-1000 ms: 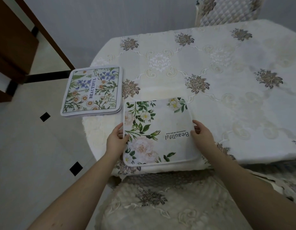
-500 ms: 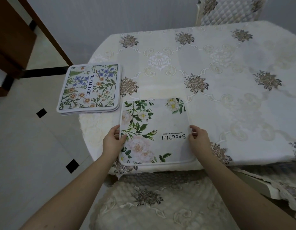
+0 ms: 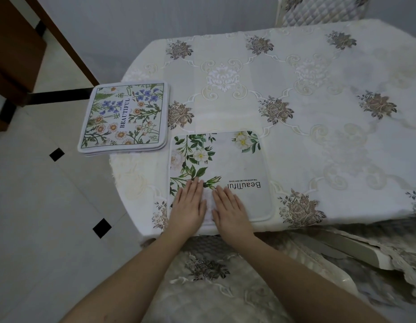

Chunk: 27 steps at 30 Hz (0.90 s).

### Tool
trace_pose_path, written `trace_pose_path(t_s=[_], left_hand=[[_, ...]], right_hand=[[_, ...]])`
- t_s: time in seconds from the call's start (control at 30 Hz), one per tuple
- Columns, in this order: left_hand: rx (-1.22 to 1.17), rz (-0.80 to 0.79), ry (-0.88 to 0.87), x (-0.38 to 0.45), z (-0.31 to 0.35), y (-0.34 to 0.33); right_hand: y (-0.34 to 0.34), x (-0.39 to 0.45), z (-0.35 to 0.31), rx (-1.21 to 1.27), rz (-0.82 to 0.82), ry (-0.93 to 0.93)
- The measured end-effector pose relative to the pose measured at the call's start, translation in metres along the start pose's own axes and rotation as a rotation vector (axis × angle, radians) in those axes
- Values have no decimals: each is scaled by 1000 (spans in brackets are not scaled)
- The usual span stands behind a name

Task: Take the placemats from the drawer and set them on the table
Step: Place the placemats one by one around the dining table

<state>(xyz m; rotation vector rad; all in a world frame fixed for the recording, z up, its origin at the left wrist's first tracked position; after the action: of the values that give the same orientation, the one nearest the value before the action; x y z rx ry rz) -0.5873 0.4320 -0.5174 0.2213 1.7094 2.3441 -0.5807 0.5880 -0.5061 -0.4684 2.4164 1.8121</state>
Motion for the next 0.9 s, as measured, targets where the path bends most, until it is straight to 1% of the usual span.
trace_pose_path(t_s=[0.1,0.27,0.33,0.47,0.57,0.63,0.7,0.83,0.9], left_hand=[[109,-34,-43,-4,-2,-6],[121,-99,-62,-6,-10,-1],[121,-98,-67,-10,-17,2],[85,-106,-28,-20,-39,9],[95,-79,-41,-26,-53,14],[153,-73,-89,-24,-57,20],[164,-29,-118,-12,-55,28],[107,33,-126,16,-40,31],[74,14,-97,33,-34,25]], right_hand=[[0,-2,14,-62,-12,28],[12,6,50,-104,-13,-107],[22,9,68,-123,-36,-147],[32,11,85,-152,-31,-112],[32,10,80,-147,-42,-117],[32,11,70,-123,-28,-174],[32,16,55,-87,-11,-224],[27,37,25,-37,18,-131],[21,53,12,-57,14,-63]])
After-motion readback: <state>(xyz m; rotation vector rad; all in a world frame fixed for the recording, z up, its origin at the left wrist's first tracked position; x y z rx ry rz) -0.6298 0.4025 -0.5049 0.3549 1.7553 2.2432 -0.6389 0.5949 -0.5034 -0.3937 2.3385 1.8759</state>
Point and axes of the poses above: each hand's wrist, its own x-axis towards the middle knuckle, its own y-axis out of the back of the hand, z = x × y, the point moved 2 cm from there along x, towards the middle knuckle, and after that the axes turned 10 degrees about -y, right-handed, at the moved point
